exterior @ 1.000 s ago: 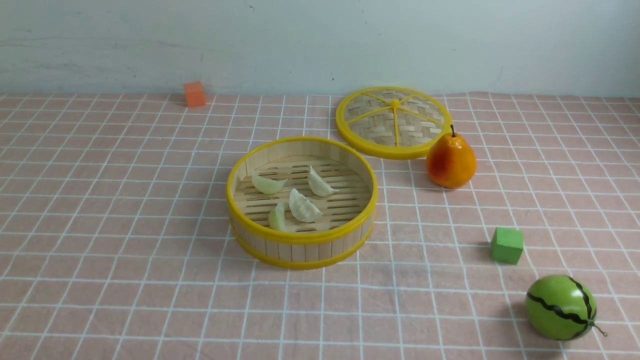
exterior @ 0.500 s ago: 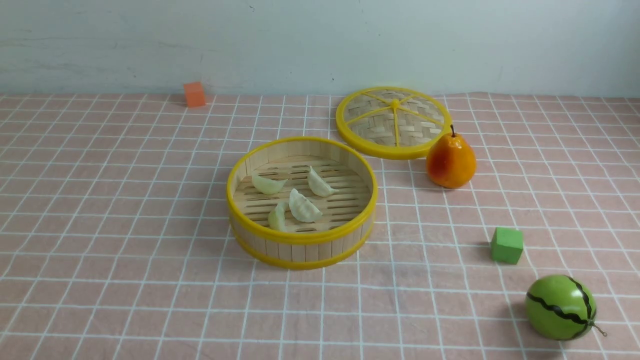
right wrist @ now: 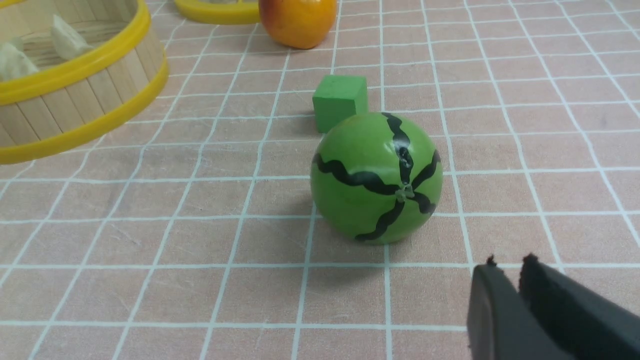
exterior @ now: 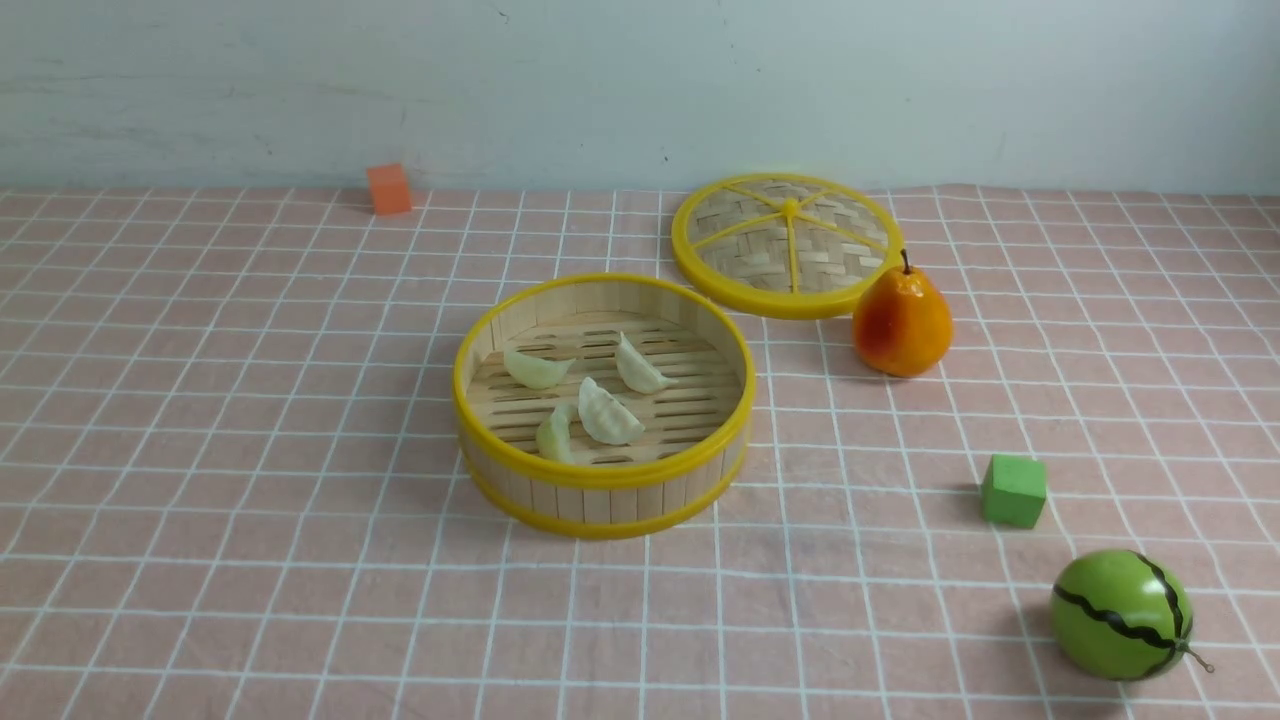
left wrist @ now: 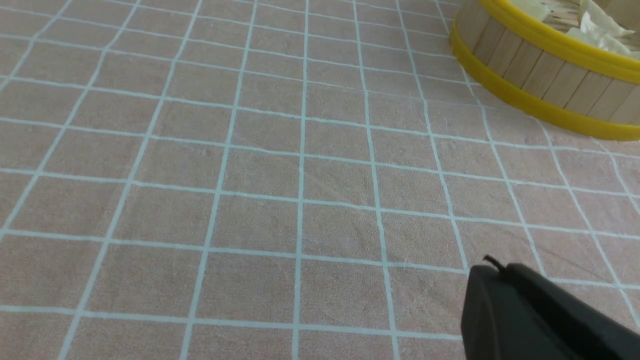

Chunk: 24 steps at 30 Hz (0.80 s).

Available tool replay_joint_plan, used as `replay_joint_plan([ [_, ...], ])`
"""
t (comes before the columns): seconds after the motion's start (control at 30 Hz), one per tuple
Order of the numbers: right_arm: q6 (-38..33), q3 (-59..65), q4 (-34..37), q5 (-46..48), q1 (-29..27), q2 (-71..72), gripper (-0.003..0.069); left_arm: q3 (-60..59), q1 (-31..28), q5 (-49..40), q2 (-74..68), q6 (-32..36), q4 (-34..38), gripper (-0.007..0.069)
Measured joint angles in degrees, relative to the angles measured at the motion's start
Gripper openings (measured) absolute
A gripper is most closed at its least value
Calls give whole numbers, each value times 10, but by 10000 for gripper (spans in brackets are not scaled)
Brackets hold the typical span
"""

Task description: Put the dumplings into the steamer on the table with the pink tablecloth.

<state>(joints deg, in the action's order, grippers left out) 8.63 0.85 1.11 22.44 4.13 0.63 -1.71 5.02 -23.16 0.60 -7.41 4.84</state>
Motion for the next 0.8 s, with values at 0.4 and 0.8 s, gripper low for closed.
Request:
replay_joint_plan([
  [0.4,0,0,0,0,0,0,97,0,0,0,0,0,0,-14],
  [0.8,0,0,0,0,0,0,107,0,0,0,0,0,0,-7],
])
